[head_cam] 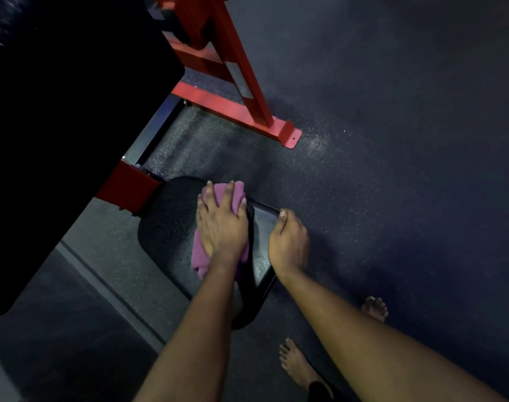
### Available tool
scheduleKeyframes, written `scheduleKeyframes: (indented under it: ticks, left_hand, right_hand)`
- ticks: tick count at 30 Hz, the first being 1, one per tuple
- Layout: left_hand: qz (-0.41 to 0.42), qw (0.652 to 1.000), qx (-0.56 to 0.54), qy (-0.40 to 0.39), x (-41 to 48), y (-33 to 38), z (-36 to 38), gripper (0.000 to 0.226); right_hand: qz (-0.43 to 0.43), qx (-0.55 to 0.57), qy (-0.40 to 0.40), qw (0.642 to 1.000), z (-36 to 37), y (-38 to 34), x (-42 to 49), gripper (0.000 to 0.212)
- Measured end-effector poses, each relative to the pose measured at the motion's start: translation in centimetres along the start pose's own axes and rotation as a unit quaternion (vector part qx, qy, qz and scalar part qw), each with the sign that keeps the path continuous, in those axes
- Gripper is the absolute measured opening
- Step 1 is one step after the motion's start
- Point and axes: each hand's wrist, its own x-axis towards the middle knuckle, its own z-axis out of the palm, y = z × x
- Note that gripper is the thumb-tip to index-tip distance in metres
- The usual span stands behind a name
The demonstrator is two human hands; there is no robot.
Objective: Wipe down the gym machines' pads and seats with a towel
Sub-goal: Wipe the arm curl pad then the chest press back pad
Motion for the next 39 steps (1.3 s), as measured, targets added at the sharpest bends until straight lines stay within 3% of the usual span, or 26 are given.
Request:
scheduleKeyframes:
  ticks: [7,12,17,23,27,31,39]
  left_hand:
    - [0.052,0.999,0.007,-0.002,-6.1,-0.9,0.4,0.058]
    - [0.067,0.998,0.016,-0.002,-0.8,-0.7,0.4,0.052]
    - [0.033,0.999,0.002,0.003,2.0,-0.2,0.3,0.052]
    - [0.061,0.998,-0.022,-0.01,-5.6,-3.0,0.1,0.057]
    - [0.069,0.998,0.011,0.007,-0.4,-3.1,0.1,0.053]
    - [0.001,1.0,0.015,0.011,3.9,-3.2,-0.2,0.052]
    - [0.01,1.0,-0.009,0.012,-5.1,-4.3,0.0,0.055]
  right_hand:
    - [0.026,-0.01,0.02,0.999,0.3,-0.7,0.2,0.034]
    - [0.051,-0.009,0.028,0.998,0.6,-1.0,0.6,0.034]
    - [0.068,-0.098,0.021,0.993,1.2,-1.5,1.2,0.038]
    - [0.036,-0.138,0.041,0.989,1.3,-1.2,0.9,0.038]
    - [-0.03,-0.154,0.048,0.986,1.5,-1.2,0.7,0.035]
    - [-0.094,-0.181,0.048,0.978,1.6,-1.4,0.4,0.04]
    - [-0.113,-0.231,0.05,0.965,1.7,-1.7,0.5,0.035]
